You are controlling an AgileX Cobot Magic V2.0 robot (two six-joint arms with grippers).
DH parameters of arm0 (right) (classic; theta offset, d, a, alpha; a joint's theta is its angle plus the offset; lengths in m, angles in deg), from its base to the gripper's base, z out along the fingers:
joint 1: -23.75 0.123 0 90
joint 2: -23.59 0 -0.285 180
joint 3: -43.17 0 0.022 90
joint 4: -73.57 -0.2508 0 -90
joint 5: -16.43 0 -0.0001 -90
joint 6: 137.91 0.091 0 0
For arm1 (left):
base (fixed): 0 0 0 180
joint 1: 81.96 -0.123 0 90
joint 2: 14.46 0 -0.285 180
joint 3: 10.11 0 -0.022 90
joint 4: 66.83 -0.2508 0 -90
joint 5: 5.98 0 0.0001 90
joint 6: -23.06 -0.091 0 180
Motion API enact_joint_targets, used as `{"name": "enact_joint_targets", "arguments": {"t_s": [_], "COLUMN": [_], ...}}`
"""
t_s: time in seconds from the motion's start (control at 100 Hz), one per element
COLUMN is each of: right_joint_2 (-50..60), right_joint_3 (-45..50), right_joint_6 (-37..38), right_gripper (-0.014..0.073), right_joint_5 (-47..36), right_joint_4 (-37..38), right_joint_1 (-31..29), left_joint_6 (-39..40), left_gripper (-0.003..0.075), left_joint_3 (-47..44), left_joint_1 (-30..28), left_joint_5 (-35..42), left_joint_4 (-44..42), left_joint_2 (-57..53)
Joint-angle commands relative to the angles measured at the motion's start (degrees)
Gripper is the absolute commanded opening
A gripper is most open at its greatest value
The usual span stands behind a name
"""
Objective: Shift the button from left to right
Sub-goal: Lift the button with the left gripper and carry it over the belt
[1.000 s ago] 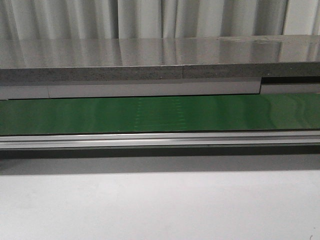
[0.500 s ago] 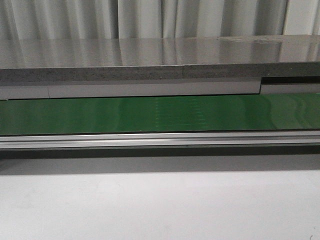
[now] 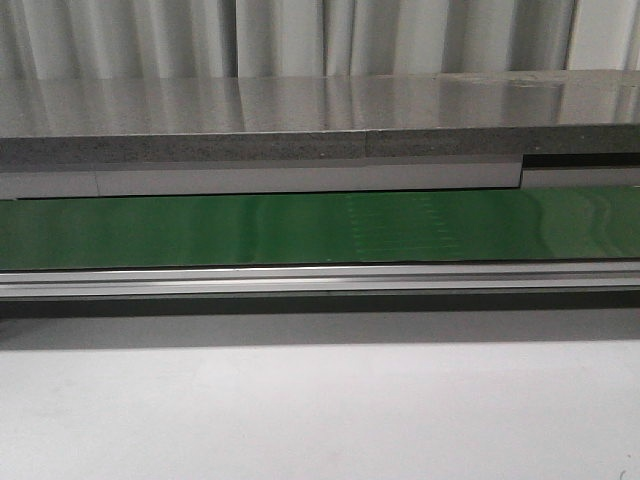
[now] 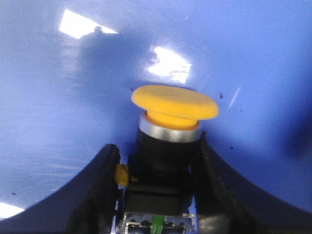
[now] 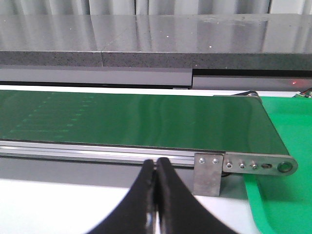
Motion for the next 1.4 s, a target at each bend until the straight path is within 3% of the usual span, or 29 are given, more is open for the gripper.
{"name": "enact_joint_targets", "arguments": {"t_s": [0.0, 0.33, 0.73, 0.95, 1.02, 1.09, 1.22, 1.28, 1.39], "right_joint_2": [1.14, 1.14, 1.14, 1.14, 1.14, 1.14, 1.14, 1.14, 1.14], "right_joint_3": [-0.87, -0.87, -0.87, -0.87, -0.87, -0.87, -0.87, -0.87, -0.87], "right_joint_6": [-0.09, -0.09, -0.09, -0.09, -0.09, -0.09, -0.09, -0.09, -0.09], "right_gripper": [-0.0067, -0.0067, -0.0067, -0.0067, -0.0067, -0.0067, -0.0067, -0.0067, -0.0067], "right_joint_5": [-4.47, -4.47, -4.47, -4.47, -4.47, -4.47, -4.47, -4.47, -4.47], "right_joint_4": [0.41, 0.41, 0.41, 0.41, 0.41, 0.41, 0.41, 0.41, 0.41], "right_joint_1": [0.08, 0.08, 0.08, 0.08, 0.08, 0.08, 0.08, 0.08, 0.08], "left_joint_6": [-0.19, -0.58, -3.80, -3.80, -3.80, -3.80, -3.80, -3.80, -3.80], "left_gripper": [0.0041, 0.0041, 0.0041, 0.0051, 0.0095, 0.0187, 0.0446, 0.0526, 0.0587], "left_joint_3": [2.80, 6.60, 6.60, 6.60, 6.60, 6.60, 6.60, 6.60, 6.60], "left_joint_1": [-0.16, 0.98, 13.75, 15.48, 15.48, 15.48, 15.48, 15.48, 15.48], "left_joint_5": [-0.89, -1.69, -3.84, -4.90, -4.90, -4.90, -4.90, -4.79, -4.68], "left_joint_4": [1.71, 3.35, 2.89, 2.03, 2.03, 2.03, 2.03, 2.03, 2.15], "left_joint_2": [-3.74, -11.71, -12.83, -12.83, -12.83, -12.83, -12.83, -12.83, -12.83]}}
